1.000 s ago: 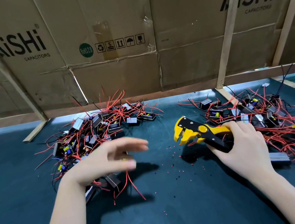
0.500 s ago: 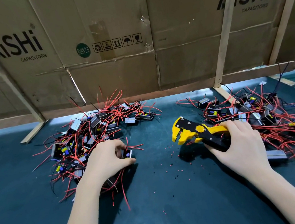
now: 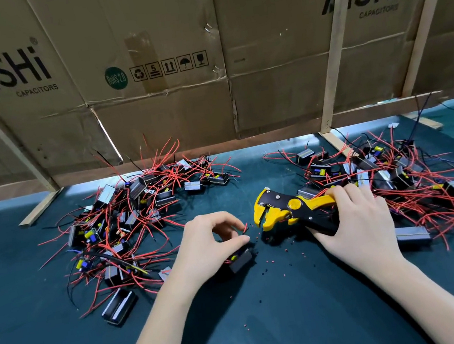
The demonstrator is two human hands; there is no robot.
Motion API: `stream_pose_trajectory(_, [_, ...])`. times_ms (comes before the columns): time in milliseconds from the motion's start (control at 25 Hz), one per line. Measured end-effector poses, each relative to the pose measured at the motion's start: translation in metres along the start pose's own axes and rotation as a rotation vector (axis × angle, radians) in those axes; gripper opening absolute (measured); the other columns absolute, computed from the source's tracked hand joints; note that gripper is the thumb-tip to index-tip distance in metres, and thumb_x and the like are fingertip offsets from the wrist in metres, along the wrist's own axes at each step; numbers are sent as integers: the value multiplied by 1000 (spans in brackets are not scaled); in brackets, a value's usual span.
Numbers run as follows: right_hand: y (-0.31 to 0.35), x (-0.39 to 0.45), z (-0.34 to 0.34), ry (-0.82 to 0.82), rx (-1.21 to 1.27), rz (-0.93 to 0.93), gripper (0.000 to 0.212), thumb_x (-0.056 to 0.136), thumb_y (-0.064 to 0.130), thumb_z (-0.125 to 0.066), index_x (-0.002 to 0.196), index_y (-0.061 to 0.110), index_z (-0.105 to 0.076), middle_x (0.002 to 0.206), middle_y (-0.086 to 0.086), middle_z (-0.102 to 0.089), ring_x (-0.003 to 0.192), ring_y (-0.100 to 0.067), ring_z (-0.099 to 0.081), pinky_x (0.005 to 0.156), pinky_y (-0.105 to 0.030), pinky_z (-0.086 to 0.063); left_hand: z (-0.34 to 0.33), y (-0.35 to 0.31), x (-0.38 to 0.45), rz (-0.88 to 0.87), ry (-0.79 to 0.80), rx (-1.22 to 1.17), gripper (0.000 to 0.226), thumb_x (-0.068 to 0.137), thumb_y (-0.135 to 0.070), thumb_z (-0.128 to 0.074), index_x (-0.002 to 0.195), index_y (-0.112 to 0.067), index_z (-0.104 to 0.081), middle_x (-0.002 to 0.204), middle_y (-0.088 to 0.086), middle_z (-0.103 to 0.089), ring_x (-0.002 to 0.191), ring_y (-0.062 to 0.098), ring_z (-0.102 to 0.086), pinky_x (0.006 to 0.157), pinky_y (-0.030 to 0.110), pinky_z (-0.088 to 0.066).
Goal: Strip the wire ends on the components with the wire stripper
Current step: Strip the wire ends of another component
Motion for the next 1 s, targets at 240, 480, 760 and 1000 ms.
stream_pose_trajectory(240, [-4,1,1,-10,20,-45,56,61,42,-86,98,8,-62,87,-8,-57,87,-35,-54,70,-42,-42,-8,5,-1,76,47,-85,11,85,-22,-74,74,-23,-75,72,-12,-73,72,5,-69,73,21,-52])
stream_pose_trajectory(480, [-5,1,-1,3,1,-48,56,58,38,-87,96,6,-62,86,-9,-57,86,-36,-54,70,-43,-43,-15,-6,-3,48,13,-60,9,76,-22,-82,75,-24,-73,70,-11,-70,66,3,-62,63,10,-44])
stream_pose_trajectory(760, [-5,1,-2,5,2,-48,56,57,37,-87,96,7,-61,85,-8,-56,85,-36,-53,70,-43,-43,-18,8,-5,252,52,-228,17,75,-10,-77,60,-18,-72,57,-3,-68,55,8,-60,62,19,-45])
stream_pose_trajectory(1000, [-4,0,-4,36,6,-45,58,56,36,-88,98,8,-62,88,-8,-57,88,-36,-53,71,-43,-44,-23,20,-7,404,80,-296,11,68,-17,-77,59,-17,-71,64,6,-72,58,12,-64,66,27,-48])
Point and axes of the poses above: each hand's wrist, its own x-axis towards the middle knuckle, its own z-axis out of the back of the hand, y = z × x, the point moved 8 cm from there along x, towards the middle knuckle
